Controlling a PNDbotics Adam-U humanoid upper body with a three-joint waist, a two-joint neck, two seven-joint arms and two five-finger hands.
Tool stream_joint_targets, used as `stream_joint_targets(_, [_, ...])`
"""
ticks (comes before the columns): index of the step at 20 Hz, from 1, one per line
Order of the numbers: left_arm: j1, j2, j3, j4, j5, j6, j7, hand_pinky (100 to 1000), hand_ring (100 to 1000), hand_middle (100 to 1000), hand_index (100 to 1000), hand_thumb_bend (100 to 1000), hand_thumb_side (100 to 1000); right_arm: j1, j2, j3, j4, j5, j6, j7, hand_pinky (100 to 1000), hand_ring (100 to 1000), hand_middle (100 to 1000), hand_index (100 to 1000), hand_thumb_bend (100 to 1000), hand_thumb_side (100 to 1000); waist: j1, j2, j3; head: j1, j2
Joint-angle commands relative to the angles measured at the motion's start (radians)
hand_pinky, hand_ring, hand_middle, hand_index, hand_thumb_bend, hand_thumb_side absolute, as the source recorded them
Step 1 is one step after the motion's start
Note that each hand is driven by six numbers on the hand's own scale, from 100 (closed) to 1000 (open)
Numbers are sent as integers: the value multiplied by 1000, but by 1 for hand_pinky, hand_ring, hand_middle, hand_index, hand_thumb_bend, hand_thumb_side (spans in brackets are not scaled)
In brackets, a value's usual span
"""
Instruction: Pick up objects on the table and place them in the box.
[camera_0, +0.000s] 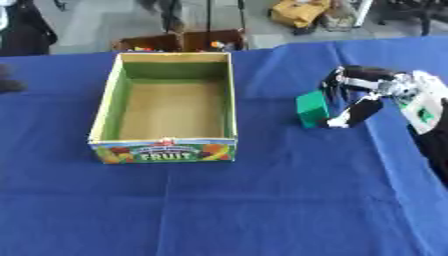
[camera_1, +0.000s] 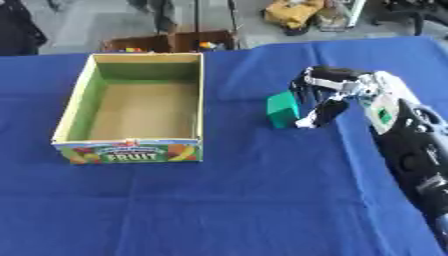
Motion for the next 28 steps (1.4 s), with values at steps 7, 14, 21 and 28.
stream_joint_targets(7, [-12, 5, -5, -18, 3, 5, -5, 667, 719, 860, 963, 100, 1000, -50, -4, -31, -99, -34, -171, 152, 391, 529, 388, 494, 267, 462, 0, -25, 2, -3, -15])
stream_joint_targets(14, [-12, 4, -7, -18, 3, 6, -10, 667, 720, 861, 964, 100, 1000, -70, 6, -36, -139, -46, -147, 132, 392, 527, 382, 487, 230, 487, 0, -23, 4, -3, -20])
stream_joint_targets(21, [-12, 5, -10, -18, 9, 7, -13, 668, 721, 861, 964, 100, 1000, -117, 59, -39, -187, -64, -123, 114, 392, 518, 376, 481, 202, 523, 0, -32, 10, -9, -19])
stream_joint_targets(28, [-12, 5, -16, -18, 21, 11, -18, 669, 722, 861, 964, 100, 1000, -188, 180, -45, -228, -57, -75, 100, 388, 509, 368, 472, 196, 532, -6, -45, 28, -25, -24])
